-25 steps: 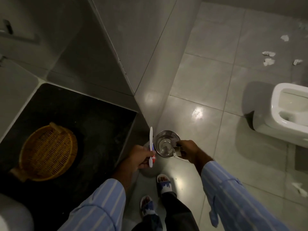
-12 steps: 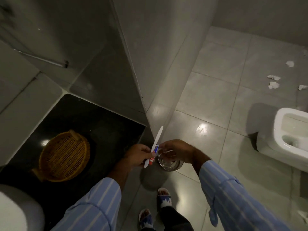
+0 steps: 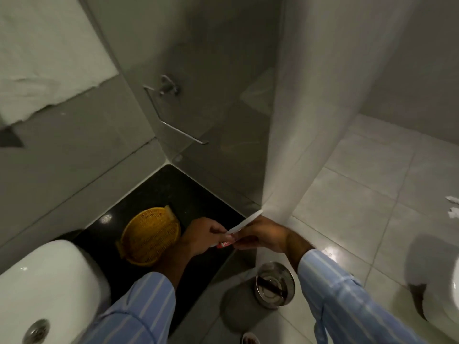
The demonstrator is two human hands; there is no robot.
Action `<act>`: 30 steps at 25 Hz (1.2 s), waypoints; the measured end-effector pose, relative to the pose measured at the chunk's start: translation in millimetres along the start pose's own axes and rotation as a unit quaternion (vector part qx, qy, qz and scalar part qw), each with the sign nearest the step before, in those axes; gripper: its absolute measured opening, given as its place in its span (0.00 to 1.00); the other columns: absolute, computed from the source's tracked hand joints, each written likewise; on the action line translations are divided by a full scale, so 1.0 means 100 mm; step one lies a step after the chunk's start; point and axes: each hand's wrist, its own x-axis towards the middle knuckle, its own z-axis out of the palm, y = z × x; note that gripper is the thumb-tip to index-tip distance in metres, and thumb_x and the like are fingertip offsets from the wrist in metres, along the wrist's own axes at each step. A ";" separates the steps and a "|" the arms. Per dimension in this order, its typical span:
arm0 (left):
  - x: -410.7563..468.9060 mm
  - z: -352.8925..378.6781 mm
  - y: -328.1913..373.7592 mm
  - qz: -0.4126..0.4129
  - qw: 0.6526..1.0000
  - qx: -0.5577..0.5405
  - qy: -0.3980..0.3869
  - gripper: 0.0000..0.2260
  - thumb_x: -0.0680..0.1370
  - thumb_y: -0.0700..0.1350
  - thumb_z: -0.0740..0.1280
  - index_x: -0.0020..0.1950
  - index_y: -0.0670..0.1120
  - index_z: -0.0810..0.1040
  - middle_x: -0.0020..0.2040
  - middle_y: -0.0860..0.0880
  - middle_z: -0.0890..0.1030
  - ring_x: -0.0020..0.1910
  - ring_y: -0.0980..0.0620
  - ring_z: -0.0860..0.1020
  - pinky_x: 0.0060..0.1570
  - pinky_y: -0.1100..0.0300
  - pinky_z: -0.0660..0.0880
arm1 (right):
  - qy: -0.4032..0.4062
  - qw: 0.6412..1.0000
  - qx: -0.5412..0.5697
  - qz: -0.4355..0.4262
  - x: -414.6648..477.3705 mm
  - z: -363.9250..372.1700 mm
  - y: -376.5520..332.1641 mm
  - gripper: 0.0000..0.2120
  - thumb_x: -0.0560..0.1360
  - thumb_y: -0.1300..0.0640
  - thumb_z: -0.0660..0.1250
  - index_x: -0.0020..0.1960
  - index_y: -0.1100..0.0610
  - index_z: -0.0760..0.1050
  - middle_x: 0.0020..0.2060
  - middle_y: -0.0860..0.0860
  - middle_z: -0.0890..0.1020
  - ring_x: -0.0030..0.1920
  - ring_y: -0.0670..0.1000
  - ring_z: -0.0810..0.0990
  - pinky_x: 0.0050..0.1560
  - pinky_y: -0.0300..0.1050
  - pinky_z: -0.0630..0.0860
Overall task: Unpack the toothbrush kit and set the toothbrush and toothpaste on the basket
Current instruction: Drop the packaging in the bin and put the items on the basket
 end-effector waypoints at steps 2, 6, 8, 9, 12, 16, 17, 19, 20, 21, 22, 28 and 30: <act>-0.13 -0.27 -0.12 -0.003 0.997 0.039 0.068 0.12 0.72 0.57 0.73 0.51 0.53 0.86 0.50 0.53 0.83 0.48 0.56 0.81 0.56 0.58 0.75 | 0.005 1.000 0.020 -0.001 0.07 0.19 -0.18 0.13 0.74 0.68 0.69 0.57 0.71 0.76 0.55 0.64 0.82 0.51 0.61 0.86 0.46 0.45 0.84; -0.43 -0.76 -0.45 -0.005 0.979 -0.067 0.195 0.11 0.74 0.52 0.73 0.54 0.51 0.86 0.50 0.54 0.85 0.50 0.57 0.81 0.53 0.71 0.71 | 0.056 0.994 0.089 0.030 0.36 0.54 -0.40 0.11 0.74 0.69 0.69 0.56 0.68 0.76 0.50 0.63 0.81 0.44 0.59 0.85 0.37 0.44 0.85; -0.53 -0.96 -0.67 0.004 0.964 -0.079 0.255 0.09 0.76 0.46 0.72 0.55 0.49 0.86 0.50 0.52 0.86 0.49 0.56 0.82 0.47 0.79 0.70 | 0.073 0.990 0.106 0.061 0.59 0.71 -0.44 0.11 0.72 0.66 0.72 0.54 0.66 0.78 0.46 0.61 0.85 0.42 0.56 0.85 0.36 0.43 0.84; -0.57 -1.04 -0.77 0.009 0.959 -0.080 0.272 0.09 0.77 0.43 0.71 0.55 0.49 0.86 0.50 0.52 0.86 0.49 0.57 0.82 0.49 0.79 0.70 | 0.071 0.990 0.105 0.067 0.70 0.78 -0.45 0.11 0.72 0.65 0.74 0.53 0.65 0.79 0.44 0.60 0.86 0.42 0.54 0.85 0.36 0.42 0.83; -0.61 -1.28 -1.12 -0.004 0.947 -0.124 0.295 0.15 0.77 0.36 0.69 0.49 0.57 0.86 0.51 0.51 0.86 0.50 0.54 0.83 0.57 0.63 0.76 | 0.042 0.994 0.087 0.042 1.04 1.03 -0.50 0.07 0.74 0.65 0.71 0.52 0.62 0.81 0.45 0.57 0.86 0.42 0.50 0.85 0.36 0.39 0.81; -0.49 -1.43 -1.54 -0.073 0.927 -0.196 0.312 0.13 0.78 0.41 0.69 0.44 0.61 0.83 0.46 0.53 0.85 0.45 0.56 0.83 0.48 0.63 0.79 | 0.007 1.000 -0.025 0.012 1.42 1.38 -0.57 0.08 0.75 0.64 0.71 0.53 0.57 0.84 0.48 0.54 0.87 0.48 0.50 0.85 0.45 0.41 0.81; -0.44 -1.44 -1.66 -0.086 0.920 -0.208 0.320 0.08 0.78 0.43 0.70 0.45 0.58 0.84 0.45 0.54 0.85 0.45 0.56 0.83 0.44 0.67 0.77 | -0.002 0.999 -0.052 0.016 1.53 1.48 -0.60 0.10 0.75 0.63 0.72 0.55 0.56 0.84 0.48 0.54 0.87 0.49 0.51 0.85 0.48 0.43 0.81; -0.32 -1.46 -1.86 -0.108 0.907 -0.239 0.331 0.03 0.76 0.45 0.72 0.47 0.51 0.85 0.45 0.52 0.85 0.45 0.55 0.83 0.41 0.69 0.75 | 0.000 0.997 -0.075 0.036 1.75 1.65 -0.64 0.10 0.74 0.63 0.72 0.55 0.57 0.84 0.46 0.53 0.88 0.49 0.52 0.85 0.51 0.45 0.82; -0.25 -1.46 -1.97 -0.121 0.898 -0.258 0.334 0.03 0.74 0.44 0.74 0.47 0.48 0.84 0.45 0.51 0.85 0.45 0.54 0.83 0.40 0.68 0.75 | 0.006 0.996 -0.077 0.046 1.87 1.73 -0.65 0.09 0.74 0.63 0.72 0.54 0.57 0.84 0.45 0.53 0.88 0.48 0.52 0.85 0.53 0.47 0.82; -0.19 -1.48 -2.07 -0.138 0.890 -0.275 0.337 0.06 0.73 0.43 0.75 0.48 0.45 0.82 0.45 0.49 0.84 0.44 0.53 0.83 0.39 0.67 0.76 | 0.012 0.996 -0.076 0.055 1.98 1.81 -0.65 0.08 0.75 0.62 0.72 0.53 0.58 0.83 0.44 0.53 0.87 0.48 0.52 0.85 0.54 0.48 0.81; -0.12 -1.52 -2.18 -0.158 0.884 -0.286 0.335 0.10 0.72 0.43 0.76 0.49 0.44 0.80 0.45 0.49 0.83 0.44 0.52 0.82 0.38 0.65 0.76 | 0.018 0.995 -0.076 0.063 2.12 1.88 -0.65 0.09 0.75 0.60 0.72 0.55 0.60 0.83 0.45 0.54 0.87 0.48 0.52 0.84 0.55 0.49 0.81; 0.28 -1.72 -2.75 -0.175 0.881 -0.324 0.296 0.19 0.71 0.39 0.76 0.59 0.48 0.75 0.49 0.47 0.83 0.46 0.49 0.84 0.34 0.68 0.78 | 0.079 0.974 -0.176 0.117 2.86 2.21 -0.65 0.11 0.72 0.57 0.74 0.52 0.62 0.84 0.48 0.57 0.87 0.50 0.56 0.86 0.59 0.56 0.80; 0.40 -1.75 -2.87 -0.177 0.891 -0.311 0.281 0.16 0.72 0.40 0.76 0.57 0.47 0.77 0.48 0.47 0.83 0.45 0.52 0.83 0.35 0.70 0.77 | 0.096 0.961 -0.241 0.092 3.05 2.25 -0.60 0.10 0.73 0.56 0.74 0.49 0.62 0.84 0.45 0.56 0.87 0.46 0.54 0.87 0.56 0.54 0.82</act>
